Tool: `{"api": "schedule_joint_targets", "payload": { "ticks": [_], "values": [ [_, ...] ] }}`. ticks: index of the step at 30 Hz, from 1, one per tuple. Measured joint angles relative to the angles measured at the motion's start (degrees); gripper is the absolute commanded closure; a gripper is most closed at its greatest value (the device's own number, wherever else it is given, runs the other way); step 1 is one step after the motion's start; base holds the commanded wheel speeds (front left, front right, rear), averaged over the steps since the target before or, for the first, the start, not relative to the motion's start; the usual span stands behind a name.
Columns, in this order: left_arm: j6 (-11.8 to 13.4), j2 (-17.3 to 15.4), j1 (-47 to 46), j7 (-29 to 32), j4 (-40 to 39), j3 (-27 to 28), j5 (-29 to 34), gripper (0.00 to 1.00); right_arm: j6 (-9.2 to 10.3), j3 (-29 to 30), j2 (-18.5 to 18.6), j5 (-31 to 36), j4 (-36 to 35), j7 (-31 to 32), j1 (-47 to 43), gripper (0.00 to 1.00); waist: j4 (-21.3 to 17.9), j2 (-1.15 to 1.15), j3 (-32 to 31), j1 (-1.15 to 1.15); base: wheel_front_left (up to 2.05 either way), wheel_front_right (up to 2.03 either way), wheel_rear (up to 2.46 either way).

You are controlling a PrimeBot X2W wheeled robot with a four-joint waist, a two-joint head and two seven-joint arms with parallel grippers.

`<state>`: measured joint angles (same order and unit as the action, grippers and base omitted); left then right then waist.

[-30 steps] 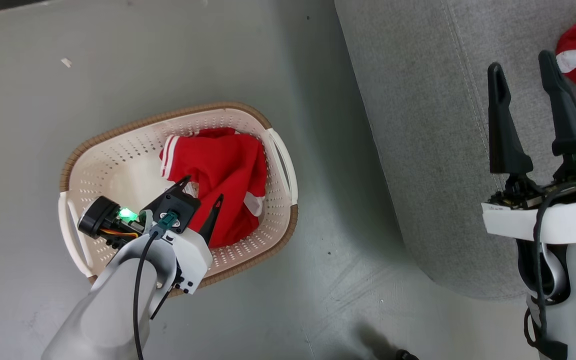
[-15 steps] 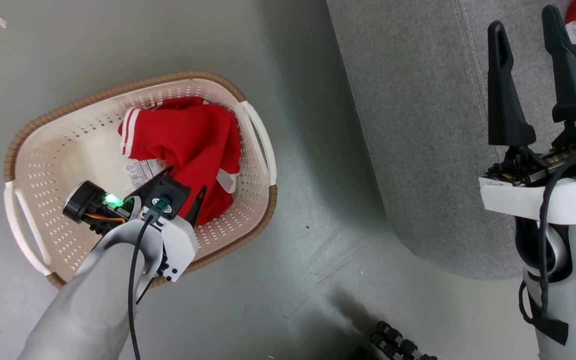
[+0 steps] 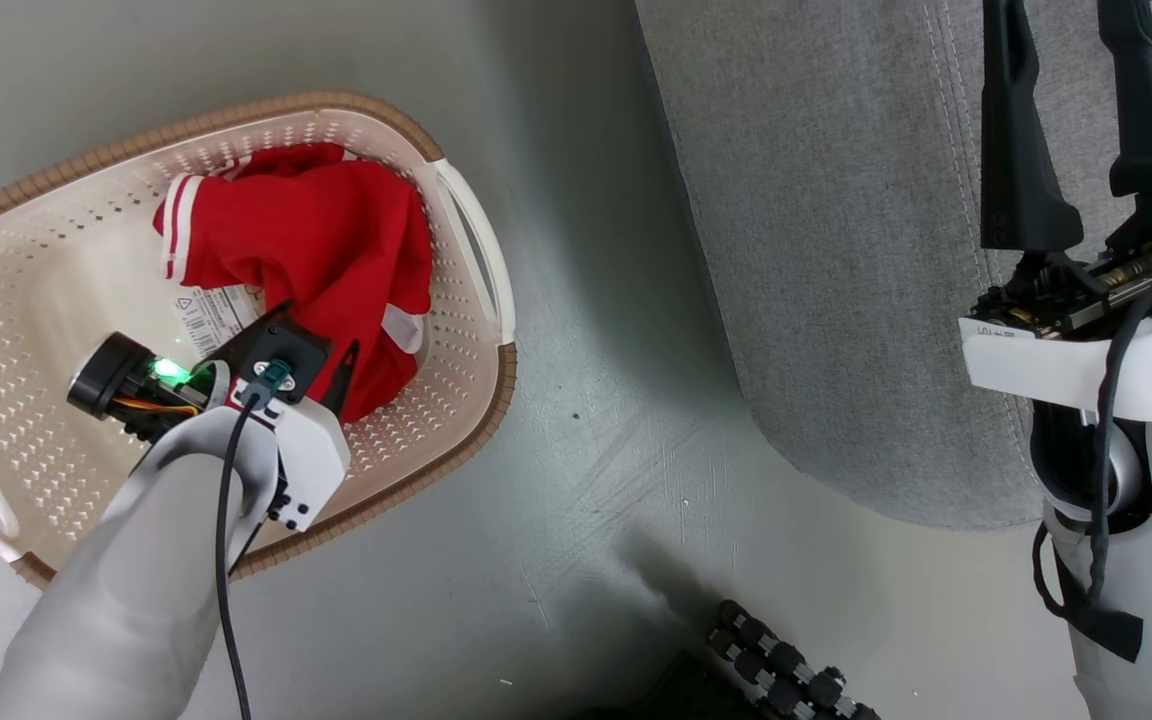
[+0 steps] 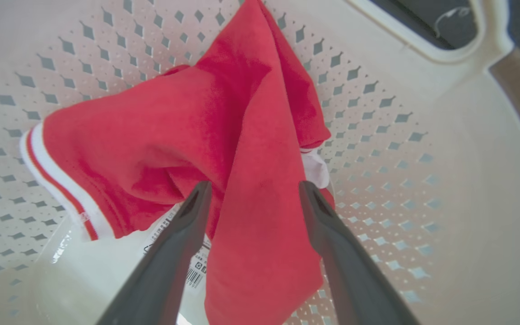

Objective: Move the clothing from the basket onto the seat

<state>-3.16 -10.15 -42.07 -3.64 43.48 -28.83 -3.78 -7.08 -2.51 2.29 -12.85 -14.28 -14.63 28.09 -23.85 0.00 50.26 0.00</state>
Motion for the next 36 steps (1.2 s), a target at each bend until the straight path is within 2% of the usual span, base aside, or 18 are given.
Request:
{"api": "schedule_joint_targets", "payload": {
  "ticks": [5,15,16,17,19,36],
  "values": [
    [0.0,-0.6,-1.4,0.0,1.5,0.1,0.2,0.00,0.00,0.0,0.0,-0.5,0.0,0.0,0.6,0.00,-0.8,0.00,1.6,0.00,0.00,0.00,0.00],
    [-0.6,0.4,-2.4,0.0,4.3,0.1,-0.1,0.00,0.00,0.1,0.0,-1.4,0.0,0.0,2.0,0.00,-1.7,0.00,3.9,0.00,0.00,0.00,0.00],
    [-0.6,0.5,-2.7,0.0,4.5,0.1,-0.1,0.16,0.00,0.0,0.0,-1.4,0.0,0.0,2.3,0.00,-1.7,0.00,4.1,0.00,0.00,0.00,0.00],
    [-0.6,0.5,-3.1,0.0,4.7,0.1,-0.1,0.53,0.00,0.1,0.0,-1.4,0.0,0.0,2.7,0.00,-1.7,0.00,4.2,0.00,0.00,0.00,0.00],
    [-0.6,0.6,-3.8,-0.1,4.9,0.1,-0.1,1.00,0.00,0.1,0.0,-1.4,0.0,0.0,3.0,0.00,-1.8,0.00,4.5,0.00,0.00,0.00,0.00],
    [-1.6,0.7,-5.1,-8.3,1.0,-0.1,-0.6,1.00,0.00,0.2,0.0,-1.8,1.9,0.0,5.1,0.00,-1.0,0.00,3.1,0.00,0.00,0.00,0.00]
  ]
}}
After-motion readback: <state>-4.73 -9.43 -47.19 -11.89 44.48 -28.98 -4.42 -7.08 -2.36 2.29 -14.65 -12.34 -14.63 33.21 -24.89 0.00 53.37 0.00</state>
